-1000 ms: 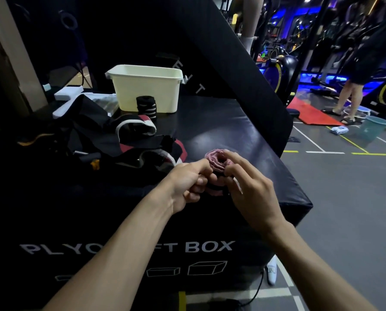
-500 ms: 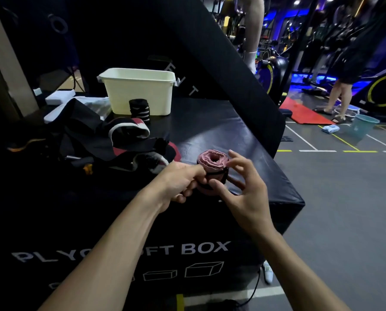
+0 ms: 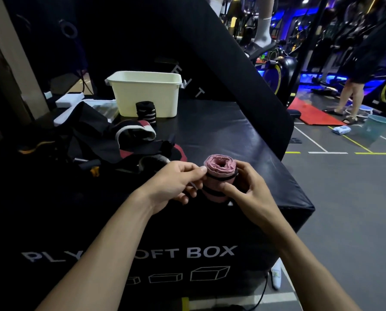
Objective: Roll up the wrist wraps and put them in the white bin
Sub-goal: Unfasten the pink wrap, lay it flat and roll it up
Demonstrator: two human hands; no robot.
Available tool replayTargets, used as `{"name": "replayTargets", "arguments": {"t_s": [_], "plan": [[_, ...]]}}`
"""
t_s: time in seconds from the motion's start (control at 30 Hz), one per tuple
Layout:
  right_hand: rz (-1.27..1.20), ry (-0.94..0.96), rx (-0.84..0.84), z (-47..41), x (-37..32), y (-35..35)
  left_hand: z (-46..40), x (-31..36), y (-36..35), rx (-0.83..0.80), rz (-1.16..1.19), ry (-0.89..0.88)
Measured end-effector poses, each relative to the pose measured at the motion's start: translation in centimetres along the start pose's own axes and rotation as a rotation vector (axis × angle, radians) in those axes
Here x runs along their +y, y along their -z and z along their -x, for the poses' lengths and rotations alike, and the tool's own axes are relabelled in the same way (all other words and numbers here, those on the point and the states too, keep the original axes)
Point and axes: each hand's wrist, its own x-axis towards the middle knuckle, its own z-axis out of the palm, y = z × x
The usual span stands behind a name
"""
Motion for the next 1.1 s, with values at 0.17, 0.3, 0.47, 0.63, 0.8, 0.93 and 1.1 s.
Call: {"name": "replayTargets", "arguments": {"t_s": [0.17,0.3,0.47,0.63,0.8,0.93,1.1], "plan": [[0.018,-0.026,-0.038,-0.1,0.0,0.3,0.1,0.4,0.2,-0.104,0.011,0.080],[0.050,-0.024,-0.045,-0.4,-0.2,0.2,-0.1,0.6,-0.5,0.012,-0.025,0.124],[0.080,-0.012,-0.083,-0.6,-0.3,-0.1,-0.7,0.4,-1.2,0.050,-0.049,0.159],[0.079,-0.011,-0.096,-0.7,-0.5,-0.2,-0.8,0.1,-0.9,0.042,-0.008,0.152],[0.084,-0.010,-0.087,-0.2,-0.1,0.1,0.1,0.0,-0.3,-0.102,-0.026,0.061],[0.031,-0.009,-0.082,-0.3,0.0,0.8,0.4,-0.1,0.2,-0.080,-0.047,0.005],[-0.020,0.012,-0.139,0.1,0.0,1.3,0.3,-0.4,-0.3,0.099,-0.074,-0.077]]}}
